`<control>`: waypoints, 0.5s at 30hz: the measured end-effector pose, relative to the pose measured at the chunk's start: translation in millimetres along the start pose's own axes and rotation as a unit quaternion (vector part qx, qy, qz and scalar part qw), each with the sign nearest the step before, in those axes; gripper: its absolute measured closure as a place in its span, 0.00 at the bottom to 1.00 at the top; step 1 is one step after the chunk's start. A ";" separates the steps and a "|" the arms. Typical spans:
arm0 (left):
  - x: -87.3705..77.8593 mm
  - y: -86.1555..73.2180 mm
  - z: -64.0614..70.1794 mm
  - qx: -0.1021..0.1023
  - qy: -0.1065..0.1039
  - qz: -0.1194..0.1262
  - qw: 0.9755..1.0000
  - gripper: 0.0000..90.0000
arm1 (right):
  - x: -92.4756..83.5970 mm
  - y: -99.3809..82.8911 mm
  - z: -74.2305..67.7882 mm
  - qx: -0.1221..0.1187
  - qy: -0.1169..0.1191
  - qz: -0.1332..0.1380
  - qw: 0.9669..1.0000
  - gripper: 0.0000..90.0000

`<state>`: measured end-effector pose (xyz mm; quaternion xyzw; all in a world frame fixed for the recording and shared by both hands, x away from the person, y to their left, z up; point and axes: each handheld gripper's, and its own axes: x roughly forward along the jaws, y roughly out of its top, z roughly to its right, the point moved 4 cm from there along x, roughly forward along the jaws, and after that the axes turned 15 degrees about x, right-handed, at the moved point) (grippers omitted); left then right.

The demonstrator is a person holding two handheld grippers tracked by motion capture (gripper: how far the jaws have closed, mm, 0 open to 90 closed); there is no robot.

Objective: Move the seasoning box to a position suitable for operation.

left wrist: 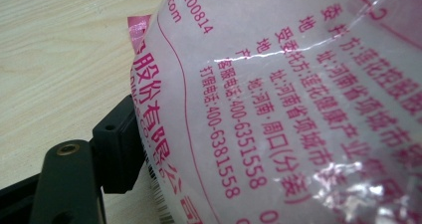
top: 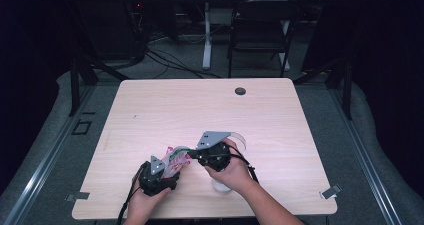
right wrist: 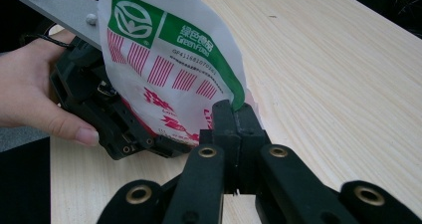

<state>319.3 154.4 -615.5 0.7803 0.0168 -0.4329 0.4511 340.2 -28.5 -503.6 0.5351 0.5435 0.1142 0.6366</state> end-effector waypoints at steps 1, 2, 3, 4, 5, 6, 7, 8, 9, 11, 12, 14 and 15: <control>0.1 0.0 0.0 -0.001 -0.002 0.001 1.000 0.29 | 0.0 0.1 0.0 0.000 0.000 0.000 1.000 1.00; 0.1 -0.1 -0.2 -0.001 -0.004 0.001 1.000 0.30 | 0.0 0.1 -0.1 0.000 0.000 0.000 1.000 1.00; 0.2 -0.1 -0.3 -0.002 -0.004 0.001 1.000 0.30 | 0.0 0.1 -0.2 0.000 0.001 0.001 1.000 1.00; 0.5 0.0 -0.1 -0.005 -0.004 0.002 1.000 0.30 | 0.0 0.1 -0.3 0.000 0.000 0.001 1.000 1.00; 0.2 -0.2 -0.6 -0.002 -0.004 0.000 1.000 0.30 | 0.0 0.2 -0.3 0.000 0.001 0.001 1.000 1.00; 0.5 0.0 -0.2 -0.005 -0.003 0.002 1.000 0.30 | 0.0 0.2 -0.3 0.000 0.001 0.001 1.000 1.00; 0.2 -0.2 -0.5 -0.003 -0.004 0.000 1.000 0.30 | 0.0 0.2 -0.3 -0.001 0.001 0.001 1.000 1.00; 0.1 -0.1 -0.5 -0.002 -0.002 0.001 1.000 0.30 | 0.1 0.2 -0.3 0.000 0.000 0.001 1.000 1.00; 0.0 0.0 -0.5 -0.001 0.000 0.002 1.000 0.32 | 0.1 0.3 -0.3 0.000 0.000 0.001 1.000 1.00; -0.2 -0.1 -1.1 -0.003 0.000 0.004 1.000 0.35 | 0.0 0.4 -0.3 0.000 0.001 0.001 1.000 1.00; -0.4 -0.2 -1.3 -0.002 0.000 0.004 1.000 0.39 | -0.2 0.5 -0.6 0.001 0.000 0.002 1.000 1.00; -0.7 -0.3 -1.6 -0.003 0.002 0.004 1.000 0.42 | -0.2 0.5 -0.9 0.000 0.001 0.002 1.000 1.00; -0.9 -0.4 -2.0 -0.001 0.004 0.004 1.000 0.43 | -0.2 0.5 -1.1 0.001 0.002 0.002 1.000 1.00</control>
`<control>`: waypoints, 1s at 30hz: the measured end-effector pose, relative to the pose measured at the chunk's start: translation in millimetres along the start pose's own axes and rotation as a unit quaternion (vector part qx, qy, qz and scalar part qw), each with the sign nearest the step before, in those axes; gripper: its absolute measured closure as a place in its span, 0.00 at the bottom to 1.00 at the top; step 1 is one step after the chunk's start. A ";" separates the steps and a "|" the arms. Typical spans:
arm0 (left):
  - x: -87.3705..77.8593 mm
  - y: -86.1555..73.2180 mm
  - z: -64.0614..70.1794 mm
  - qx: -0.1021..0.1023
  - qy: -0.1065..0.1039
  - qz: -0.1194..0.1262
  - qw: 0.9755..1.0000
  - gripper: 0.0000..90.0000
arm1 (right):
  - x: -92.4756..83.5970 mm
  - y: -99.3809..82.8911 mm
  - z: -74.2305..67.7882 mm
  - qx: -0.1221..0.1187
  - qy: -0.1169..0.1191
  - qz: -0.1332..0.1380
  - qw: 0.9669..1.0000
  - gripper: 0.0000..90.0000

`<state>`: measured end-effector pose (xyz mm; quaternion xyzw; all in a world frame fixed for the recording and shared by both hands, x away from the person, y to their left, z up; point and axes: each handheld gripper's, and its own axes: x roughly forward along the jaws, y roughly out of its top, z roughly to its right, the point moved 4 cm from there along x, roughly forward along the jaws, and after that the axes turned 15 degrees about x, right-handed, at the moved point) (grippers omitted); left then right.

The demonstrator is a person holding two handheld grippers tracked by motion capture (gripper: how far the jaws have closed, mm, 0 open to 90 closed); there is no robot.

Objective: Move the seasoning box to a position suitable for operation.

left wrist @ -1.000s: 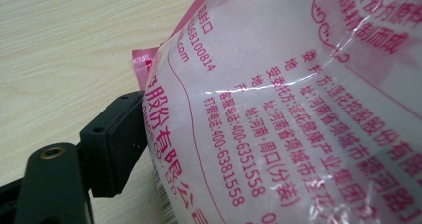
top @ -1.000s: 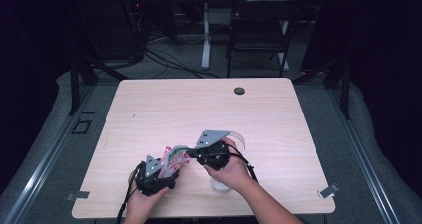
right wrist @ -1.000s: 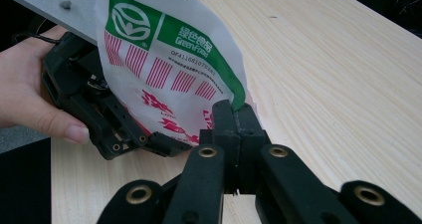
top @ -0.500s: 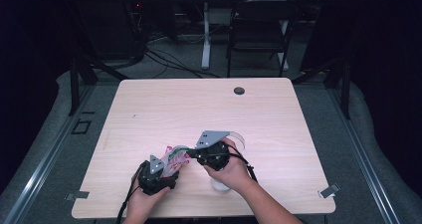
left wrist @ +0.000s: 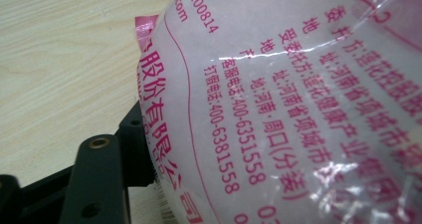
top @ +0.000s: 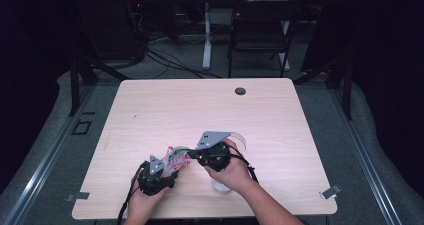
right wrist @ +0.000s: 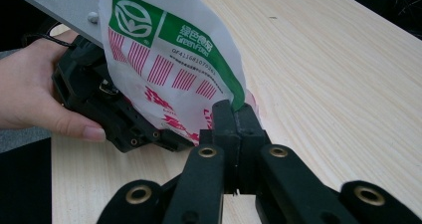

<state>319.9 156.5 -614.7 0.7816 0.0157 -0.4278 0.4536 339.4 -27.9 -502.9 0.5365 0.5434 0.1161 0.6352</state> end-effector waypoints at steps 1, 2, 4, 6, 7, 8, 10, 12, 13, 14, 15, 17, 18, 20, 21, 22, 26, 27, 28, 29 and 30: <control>0.0 -0.1 -0.2 -0.001 0.000 0.001 1.000 0.45 | 0.0 0.0 -0.1 0.000 0.000 0.000 1.000 1.00; 0.0 -0.1 -0.3 -0.002 0.001 0.002 1.000 0.46 | -0.3 0.0 0.0 -0.002 -0.001 -0.002 1.000 1.00; 0.0 -0.1 -0.6 -0.001 0.003 0.004 1.000 0.48 | -0.4 -0.2 -0.4 -0.002 -0.001 -0.002 1.000 1.00; -0.4 -0.2 -0.4 0.001 0.004 0.003 1.000 0.50 | -0.3 -0.3 -0.3 -0.002 0.000 -0.001 1.000 1.00; -0.6 -0.2 -0.6 0.002 0.006 0.003 1.000 0.51 | -0.3 -0.3 -0.3 -0.002 0.000 -0.001 1.000 1.00; -0.8 -0.3 -0.6 0.003 0.007 0.003 1.000 0.52 | -0.3 -0.4 -0.3 -0.002 0.000 -0.001 1.000 1.00; -1.1 -0.5 -0.9 0.002 0.007 0.005 1.000 0.54 | -0.4 -0.6 -0.5 -0.003 0.001 -0.002 1.000 1.00; -1.8 -0.7 -1.3 -0.002 0.008 0.008 1.000 0.56 | -0.8 -0.6 -0.8 -0.004 0.001 -0.002 1.000 1.00; -2.1 -0.9 -1.3 -0.005 0.007 0.011 1.000 0.57 | -0.9 -0.6 -0.9 -0.004 0.002 -0.002 1.000 1.00; -2.4 -1.0 -1.4 -0.006 0.007 0.012 1.000 0.58 | -1.1 -0.7 -1.0 -0.003 0.004 -0.001 1.000 1.00; -3.1 -1.0 -1.6 -0.006 0.008 0.012 1.000 0.59 | -1.2 -0.8 -1.1 -0.002 0.003 0.000 1.000 1.00; -4.3 -0.4 -1.6 -0.009 0.005 0.013 1.000 0.61 | -1.8 -1.0 -1.2 -0.002 0.003 0.002 1.000 1.00; -5.0 0.0 -1.7 -0.009 0.004 0.013 1.000 0.61 | -2.6 -1.1 -1.3 -0.004 0.004 0.001 1.000 1.00; -6.3 0.8 -1.3 -0.008 0.001 0.012 1.000 0.63 | -3.8 -1.3 -1.4 -0.003 0.005 0.003 1.000 1.00; -7.2 1.2 -1.1 -0.006 0.002 0.011 1.000 0.63 | -4.3 -1.4 -1.5 -0.003 0.005 0.004 1.000 1.00; -7.9 1.6 -0.8 -0.005 0.005 0.012 1.000 0.63 | -4.8 -1.4 -1.5 -0.004 0.006 0.005 1.000 1.00; -11.2 3.1 -0.3 0.002 0.018 0.013 1.000 0.64 | -7.5 -1.2 -2.0 -0.004 0.010 0.006 1.000 1.00; -11.6 3.5 -0.3 0.000 0.021 0.015 1.000 0.64 | -7.9 -0.8 -2.0 -0.003 0.013 0.008 1.000 1.00; -12.0 3.6 -0.6 0.001 0.023 0.015 1.000 0.64 | -8.0 -0.3 -2.2 0.000 0.016 0.012 1.000 0.99; -12.4 3.8 -1.0 0.002 0.026 0.016 1.000 0.64 | -8.4 0.1 -1.8 -0.001 0.016 0.011 1.000 0.99; -12.9 4.0 -1.6 0.004 0.028 0.016 0.999 0.64 | -8.4 0.7 -1.5 0.000 0.017 0.013 1.000 0.99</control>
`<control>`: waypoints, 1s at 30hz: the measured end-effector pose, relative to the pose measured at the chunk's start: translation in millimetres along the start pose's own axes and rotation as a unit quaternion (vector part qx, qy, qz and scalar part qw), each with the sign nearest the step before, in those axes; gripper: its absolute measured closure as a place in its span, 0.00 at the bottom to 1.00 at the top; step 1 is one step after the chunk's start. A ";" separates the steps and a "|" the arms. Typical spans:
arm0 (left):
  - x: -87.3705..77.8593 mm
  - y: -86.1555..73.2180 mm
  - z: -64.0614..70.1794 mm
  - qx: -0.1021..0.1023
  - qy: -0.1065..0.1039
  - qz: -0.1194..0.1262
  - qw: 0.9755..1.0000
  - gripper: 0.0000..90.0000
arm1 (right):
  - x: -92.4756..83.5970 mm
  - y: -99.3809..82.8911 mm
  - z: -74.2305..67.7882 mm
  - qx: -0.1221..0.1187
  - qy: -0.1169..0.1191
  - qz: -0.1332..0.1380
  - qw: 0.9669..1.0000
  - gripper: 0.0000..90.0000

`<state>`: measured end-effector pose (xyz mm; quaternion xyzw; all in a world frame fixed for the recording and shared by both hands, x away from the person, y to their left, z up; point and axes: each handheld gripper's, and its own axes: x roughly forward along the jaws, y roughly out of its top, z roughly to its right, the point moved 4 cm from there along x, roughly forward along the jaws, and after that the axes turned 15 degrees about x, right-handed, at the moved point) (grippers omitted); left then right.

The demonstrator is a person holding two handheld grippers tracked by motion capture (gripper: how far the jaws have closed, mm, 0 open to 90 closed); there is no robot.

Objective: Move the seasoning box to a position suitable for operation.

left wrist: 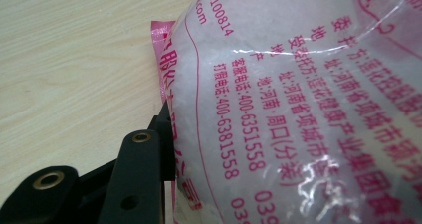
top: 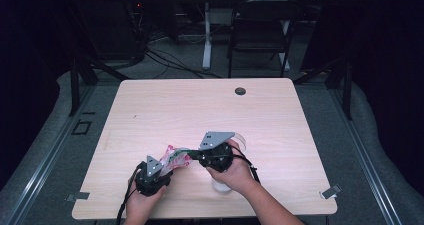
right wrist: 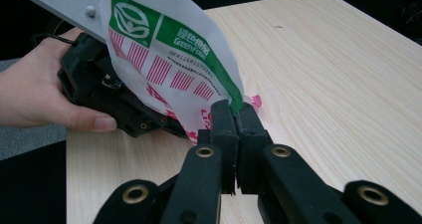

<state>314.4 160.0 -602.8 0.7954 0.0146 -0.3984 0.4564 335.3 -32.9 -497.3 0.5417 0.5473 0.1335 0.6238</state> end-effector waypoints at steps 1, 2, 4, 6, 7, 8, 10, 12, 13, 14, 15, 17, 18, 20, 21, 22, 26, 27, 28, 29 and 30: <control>-0.4 0.2 -0.3 0.001 -0.001 -0.001 1.000 0.64 | 0.3 0.6 0.3 0.001 0.002 0.001 1.000 0.99; -0.8 0.2 -0.7 0.003 0.003 -0.002 1.000 0.64 | 0.5 0.8 0.7 0.001 0.002 0.000 1.000 0.98; -1.3 0.0 -0.9 0.005 0.008 -0.007 1.000 0.64 | 0.9 0.8 2.4 0.004 0.008 -0.007 1.000 0.95; -1.5 0.2 0.0 0.005 0.011 -0.005 1.000 0.64 | -0.6 -0.4 3.7 0.005 0.011 -0.014 1.000 0.93; -2.0 0.5 0.5 0.008 0.009 -0.004 1.000 0.64 | -1.3 -1.0 3.0 0.006 0.015 -0.011 1.000 0.93; -2.6 1.0 1.5 0.009 0.010 -0.005 1.000 0.64 | -2.8 -1.7 2.5 0.003 0.013 -0.013 1.000 0.92; -3.2 2.3 2.6 0.018 0.011 -0.007 1.000 0.65 | -4.6 -2.8 0.5 0.000 0.010 -0.011 1.000 0.91; -3.7 3.8 4.4 0.025 0.017 -0.003 1.000 0.65 | -6.5 -3.4 -1.9 -0.004 0.012 -0.009 1.000 0.88; -4.5 4.2 5.0 0.030 0.018 -0.006 0.999 0.65 | -7.7 -3.8 -1.9 -0.006 0.014 -0.012 1.000 0.87; -4.9 4.6 5.5 0.031 0.018 -0.007 0.999 0.65 | -9.2 -4.4 -1.7 -0.010 0.013 -0.013 1.000 0.86; -5.3 5.3 6.0 0.034 0.020 -0.005 0.999 0.65 | -9.5 -5.1 -2.0 -0.006 0.016 -0.007 1.000 0.85; -6.1 6.9 6.5 0.037 0.020 -0.007 0.999 0.65 | -11.4 -7.7 -0.9 -0.005 0.019 -0.008 1.000 0.83; -6.2 7.5 6.5 0.038 0.021 -0.006 0.999 0.65 | -12.0 -8.8 -0.2 -0.004 0.018 -0.007 1.000 0.81; -6.5 8.3 6.1 0.041 0.021 -0.007 0.999 0.65 | -13.6 -9.3 1.7 0.002 0.017 -0.002 1.000 0.78; -6.6 8.4 5.8 0.041 0.022 -0.008 0.999 0.65 | -14.7 -8.8 2.8 0.005 0.016 0.000 1.000 0.76; -6.9 8.5 5.3 0.041 0.021 -0.009 0.999 0.65 | -15.6 -8.1 3.4 0.009 0.017 0.002 1.000 0.74; -7.8 9.3 3.0 0.032 0.025 -0.006 0.999 0.65 | -22.1 -4.1 8.9 0.012 0.015 0.018 1.000 0.67; -8.8 9.8 2.3 0.031 0.027 -0.005 0.999 0.65 | -23.9 -3.7 10.2 0.012 0.018 0.016 1.000 0.66; -9.4 10.2 2.2 0.030 0.028 -0.003 0.999 0.65 | -26.5 -3.3 11.5 0.009 0.018 0.017 1.000 0.65; -10.7 10.9 1.5 0.032 0.030 -0.004 0.999 0.65 | -27.6 -3.0 12.0 0.011 0.020 0.021 1.000 0.65; -11.3 11.3 1.5 0.033 0.030 -0.004 0.999 0.65 | -29.9 -2.3 12.7 0.012 0.022 0.024 0.999 0.65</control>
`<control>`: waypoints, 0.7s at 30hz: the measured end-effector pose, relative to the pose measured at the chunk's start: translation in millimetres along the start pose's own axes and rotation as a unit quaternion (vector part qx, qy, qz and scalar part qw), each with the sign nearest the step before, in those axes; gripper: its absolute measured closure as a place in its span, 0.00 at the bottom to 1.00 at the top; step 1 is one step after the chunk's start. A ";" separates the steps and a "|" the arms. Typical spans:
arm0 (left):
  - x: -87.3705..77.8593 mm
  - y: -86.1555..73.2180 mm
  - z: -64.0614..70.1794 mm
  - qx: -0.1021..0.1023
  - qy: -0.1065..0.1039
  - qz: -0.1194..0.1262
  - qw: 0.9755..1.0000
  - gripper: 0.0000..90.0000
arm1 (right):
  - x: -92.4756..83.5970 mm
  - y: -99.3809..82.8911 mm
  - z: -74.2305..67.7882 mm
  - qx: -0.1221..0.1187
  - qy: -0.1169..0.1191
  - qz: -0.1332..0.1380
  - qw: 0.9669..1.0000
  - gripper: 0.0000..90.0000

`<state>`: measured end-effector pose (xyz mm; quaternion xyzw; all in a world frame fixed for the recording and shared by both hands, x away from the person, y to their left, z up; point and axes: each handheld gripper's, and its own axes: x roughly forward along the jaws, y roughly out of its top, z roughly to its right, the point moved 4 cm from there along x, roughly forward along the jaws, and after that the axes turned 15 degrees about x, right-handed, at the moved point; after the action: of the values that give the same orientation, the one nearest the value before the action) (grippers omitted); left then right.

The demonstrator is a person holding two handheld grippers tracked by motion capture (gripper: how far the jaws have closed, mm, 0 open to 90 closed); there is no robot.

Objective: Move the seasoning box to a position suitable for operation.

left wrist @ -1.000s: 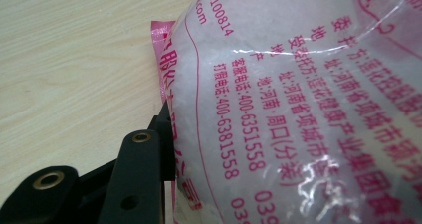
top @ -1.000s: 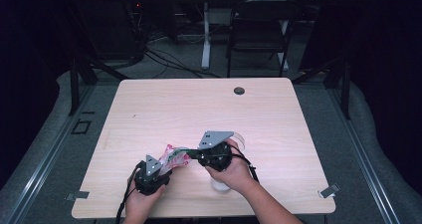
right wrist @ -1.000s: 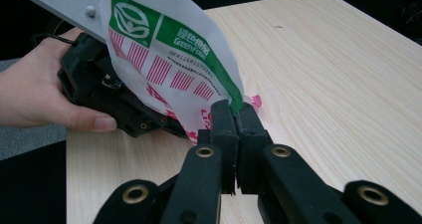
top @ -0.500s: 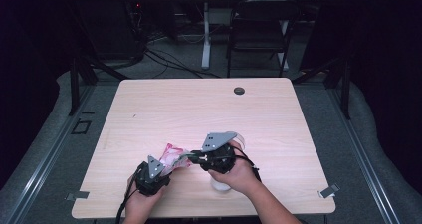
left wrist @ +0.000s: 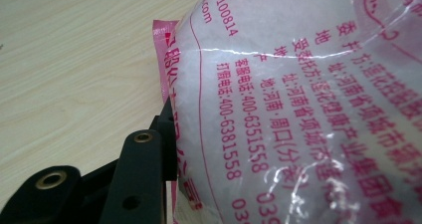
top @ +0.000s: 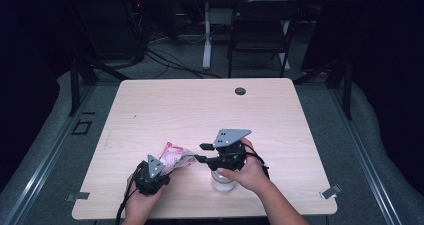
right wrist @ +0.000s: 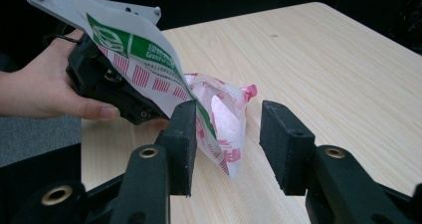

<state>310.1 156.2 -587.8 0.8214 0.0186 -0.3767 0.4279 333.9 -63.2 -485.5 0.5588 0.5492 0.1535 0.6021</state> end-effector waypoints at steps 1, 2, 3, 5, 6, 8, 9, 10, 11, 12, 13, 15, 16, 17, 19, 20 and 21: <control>-0.5 0.7 -0.2 0.000 0.001 0.001 1.000 0.65 | -1.2 0.6 0.1 0.001 -0.001 0.004 1.000 0.65; -0.9 1.5 -1.1 0.002 0.003 0.001 1.000 0.65 | -2.4 1.2 0.2 0.000 -0.001 0.007 1.000 0.65; -1.5 2.4 -1.6 0.002 0.003 0.000 1.000 0.65 | -3.3 1.5 0.0 -0.002 0.000 0.007 1.000 0.64; -2.5 5.1 -3.8 0.003 0.007 0.003 1.000 0.65 | -5.0 2.0 -1.2 -0.009 -0.001 0.006 1.000 0.63; -2.9 6.7 -4.6 0.001 0.010 0.006 1.000 0.65 | -5.5 2.0 -1.8 -0.012 0.001 0.005 1.000 0.63; -4.0 9.6 -6.1 0.000 0.013 0.010 1.000 0.65 | -6.5 1.7 -4.1 -0.017 0.001 0.008 1.000 0.63; -4.6 11.4 -6.7 0.000 0.016 0.012 1.000 0.65 | -7.5 1.5 -5.2 -0.022 0.002 0.006 1.000 0.63; -5.0 12.4 -7.1 0.003 0.017 0.011 1.000 0.65 | -8.3 1.2 -7.1 -0.025 0.001 0.007 1.000 0.64; -5.3 13.8 -7.1 0.003 0.019 0.013 1.000 0.65 | -9.2 1.1 -7.9 -0.030 0.000 0.005 1.000 0.64; -5.5 15.5 -7.0 0.006 0.019 0.014 1.000 0.65 | -10.3 1.1 -9.2 -0.034 -0.001 0.005 0.999 0.64; -5.8 16.4 -6.7 0.007 0.019 0.013 1.000 0.65 | -11.3 1.3 -10.5 -0.037 0.000 0.009 0.999 0.65; -6.2 19.0 -5.7 0.012 0.021 0.015 1.000 0.65 | -13.7 1.3 -12.4 -0.043 -0.005 0.009 0.999 0.65; -6.0 20.2 -5.2 0.015 0.023 0.016 0.999 0.65 | -14.5 1.2 -13.1 -0.044 -0.004 0.009 0.999 0.65; -6.1 21.7 -4.5 0.018 0.021 0.016 0.999 0.65 | -15.1 1.0 -14.1 -0.044 -0.005 0.011 0.999 0.66; -5.7 23.9 -3.2 0.025 0.024 0.017 0.999 0.65 | -17.4 1.0 -15.4 -0.049 -0.008 0.013 0.999 0.66; -5.5 25.3 -2.5 0.031 0.023 0.017 0.999 0.65 | -18.7 1.2 -15.9 -0.050 -0.009 0.015 0.999 0.67; -5.3 26.5 -1.8 0.033 0.023 0.019 0.999 0.65 | -20.3 1.4 -16.6 -0.051 -0.009 0.018 0.999 0.67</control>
<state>316.8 142.2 -565.6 0.8435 0.0004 -0.3499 0.4075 313.6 -70.6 -470.6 0.5386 0.5256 0.1868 0.6315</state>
